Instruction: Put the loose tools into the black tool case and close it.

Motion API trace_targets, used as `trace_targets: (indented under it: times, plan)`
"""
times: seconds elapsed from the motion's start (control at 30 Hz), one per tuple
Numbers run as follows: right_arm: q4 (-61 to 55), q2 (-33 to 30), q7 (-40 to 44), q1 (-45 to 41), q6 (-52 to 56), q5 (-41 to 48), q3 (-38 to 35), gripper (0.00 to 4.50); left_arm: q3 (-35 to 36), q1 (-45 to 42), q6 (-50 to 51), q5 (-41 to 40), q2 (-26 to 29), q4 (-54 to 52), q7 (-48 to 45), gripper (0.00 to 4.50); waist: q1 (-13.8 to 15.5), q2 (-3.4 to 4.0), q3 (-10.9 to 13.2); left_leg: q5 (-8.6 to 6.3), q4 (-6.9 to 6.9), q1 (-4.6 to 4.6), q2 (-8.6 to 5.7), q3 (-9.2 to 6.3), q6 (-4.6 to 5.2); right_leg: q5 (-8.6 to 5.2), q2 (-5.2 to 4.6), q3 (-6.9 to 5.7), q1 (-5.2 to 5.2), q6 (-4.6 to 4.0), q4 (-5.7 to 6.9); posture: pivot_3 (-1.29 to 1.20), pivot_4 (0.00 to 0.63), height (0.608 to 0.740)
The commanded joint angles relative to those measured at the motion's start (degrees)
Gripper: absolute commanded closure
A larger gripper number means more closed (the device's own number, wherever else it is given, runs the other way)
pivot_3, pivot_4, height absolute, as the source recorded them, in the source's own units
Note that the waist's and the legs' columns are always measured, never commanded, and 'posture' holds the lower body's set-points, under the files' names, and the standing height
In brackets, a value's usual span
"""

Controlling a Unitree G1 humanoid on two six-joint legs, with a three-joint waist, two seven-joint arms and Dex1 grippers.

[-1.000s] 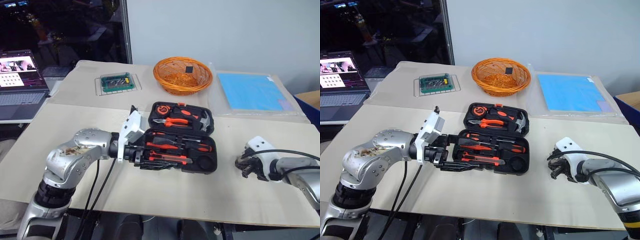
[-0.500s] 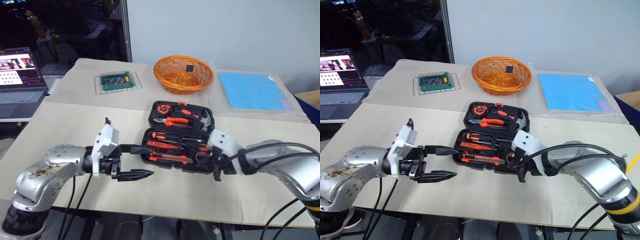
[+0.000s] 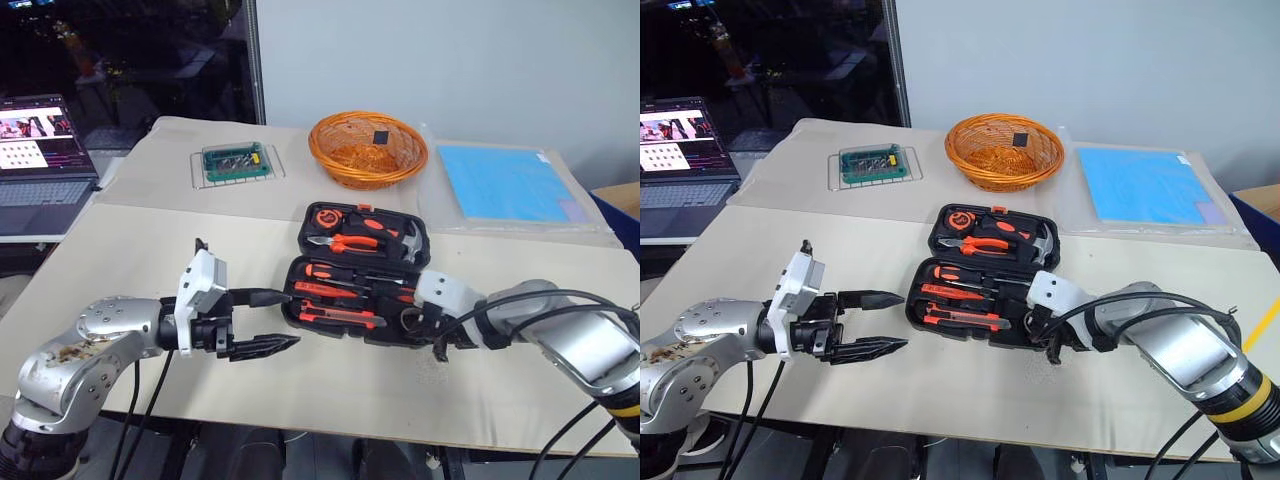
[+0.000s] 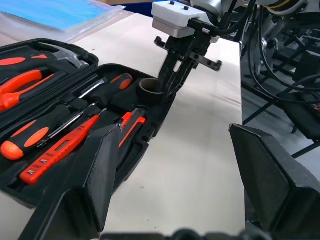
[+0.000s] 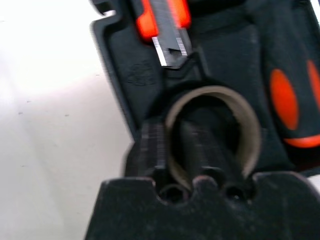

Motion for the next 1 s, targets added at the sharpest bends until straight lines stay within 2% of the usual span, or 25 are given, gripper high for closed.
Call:
trace_targets:
  times: [0.03,0.1,0.2,0.23,0.3,0.37,0.43,0.5,0.57,0.67,0.87,0.93,1.0]
  plan:
    - [-1.95,3.09,1.23,0.15,1.87,7.1,-10.31,2.8,0.13,-3.67,0.3,0.29,-2.57,3.77,4.69,0.81,-0.01,0.0,0.0,0.0,0.0,-0.14,0.0,0.0,0.01,0.05,0.02,0.02,0.06,0.0,0.08,0.0,0.15,0.74]
    - [-3.07,4.44,0.8,-0.02,2.86,9.05,-12.93,2.8,0.49,-4.45,0.69,0.18,-3.34,5.23,6.02,0.81,-0.07,0.0,0.01,0.01,0.0,-0.27,0.0,-0.03,0.02,0.24,0.06,0.02,-0.03,0.31,0.15,0.0,0.15,0.74]
    - [-2.84,7.03,-2.84,0.47,4.85,11.39,-20.4,2.8,-0.62,-10.46,1.69,3.85,-8.19,11.24,15.27,0.81,0.0,-0.02,0.02,0.01,0.0,-0.28,-0.02,-0.08,0.02,0.23,0.09,0.03,0.0,0.32,0.18,0.0,0.15,0.74]
    - [-2.99,8.41,-4.69,0.54,2.85,10.6,-22.08,2.8,-0.53,-12.25,1.36,5.25,-9.84,13.11,17.96,0.81,0.03,-0.07,0.05,0.02,0.01,-0.28,-0.04,-0.09,0.03,0.24,0.1,0.03,-0.01,0.34,0.2,0.0,0.15,0.74]
    - [0.26,14.27,-12.49,-3.35,6.07,10.15,-26.36,2.8,-2.42,-17.5,3.37,9.18,-12.61,17.53,24.45,0.81,-0.04,-0.1,0.05,0.02,0.09,-0.29,-0.04,-0.16,0.04,0.25,0.13,0.0,0.03,0.35,0.22,0.0,0.15,0.74]
    - [2.5,15.28,-15.74,-6.9,9.34,8.42,-25.48,2.8,-3.51,-21.05,3.76,11.21,-14.46,20.76,26.94,0.81,-0.07,-0.08,0.07,0.04,0.18,-0.29,-0.06,-0.17,0.03,0.29,0.15,0.01,0.03,0.41,0.28,0.0,0.15,0.74]
    - [7.87,16.46,-18.31,-10.09,10.83,7.14,-25.73,2.8,-4.63,-27.3,9.58,11.96,-16.6,26.89,30.15,0.81,-0.15,-0.1,0.08,0.12,0.18,-0.4,-0.12,-0.17,0.09,0.4,0.13,0.04,-0.06,0.46,0.27,0.0,0.15,0.74]
    - [14.73,18.15,-21.98,-13.57,10.64,4.07,-24.15,2.3,-5.46,-34.94,13.39,14.32,-19.57,37.46,33.84,0.81,-0.06,-0.12,0.09,0.12,0.18,-0.38,-0.12,-0.17,0.09,0.41,0.13,0.04,-0.04,0.46,0.27,0.0,0.15,0.74]
    - [21.49,20.51,-24.51,-16.89,10.09,1.85,-23.17,1.8,-6.95,-40.62,12.38,18.03,-21.95,47.1,35.51,0.81,-0.09,-0.12,0.09,0.16,0.18,-0.41,-0.16,-0.21,0.14,0.41,0.14,0.0,-0.03,0.47,0.28,0.0,0.15,0.74]
    - [29.96,24.32,-26.13,-21.27,10.17,0.39,-22.8,0.71,-6.91,-46.6,10.0,20.84,-24.37,58.43,35.37,0.81,-0.53,-0.12,0.09,0.16,0.16,-0.51,-0.2,-0.21,0.14,0.42,0.12,0.02,-0.12,0.5,0.27,0.0,0.15,0.74]
    - [50.05,28.06,-29.6,-28.78,5.5,-5.43,-21.85,0.71,-7.24,-56.09,0.6,26.49,-28.15,81.5,31.2,0.81,-1.13,-0.12,0.15,0.15,-0.02,-0.79,-0.26,-0.2,0.15,0.45,0.08,0.01,-0.43,0.53,0.29,0.0,0.15,0.74]
    - [55.31,28.85,-29.51,-29.99,3.74,-6.28,-22.18,0.65,-7.75,-57.84,-2.03,28.73,-29.02,87.76,29.87,1.34,-1.33,-0.12,0.15,0.15,-0.08,-0.79,-0.29,-0.2,0.15,0.45,0.04,0.0,-0.43,0.54,0.26,0.0,0.15,0.74]
    - [58.94,29.18,-28.64,-30.38,2.37,-6.85,-22.34,1.16,-7.17,-58.96,-4.05,29.67,-29.67,91.46,28.64,1.89,-1.36,-0.12,0.15,0.15,-0.1,-0.79,-0.31,-0.2,0.15,0.45,0.02,0.0,-0.43,0.55,0.26,0.0,0.15,0.74]
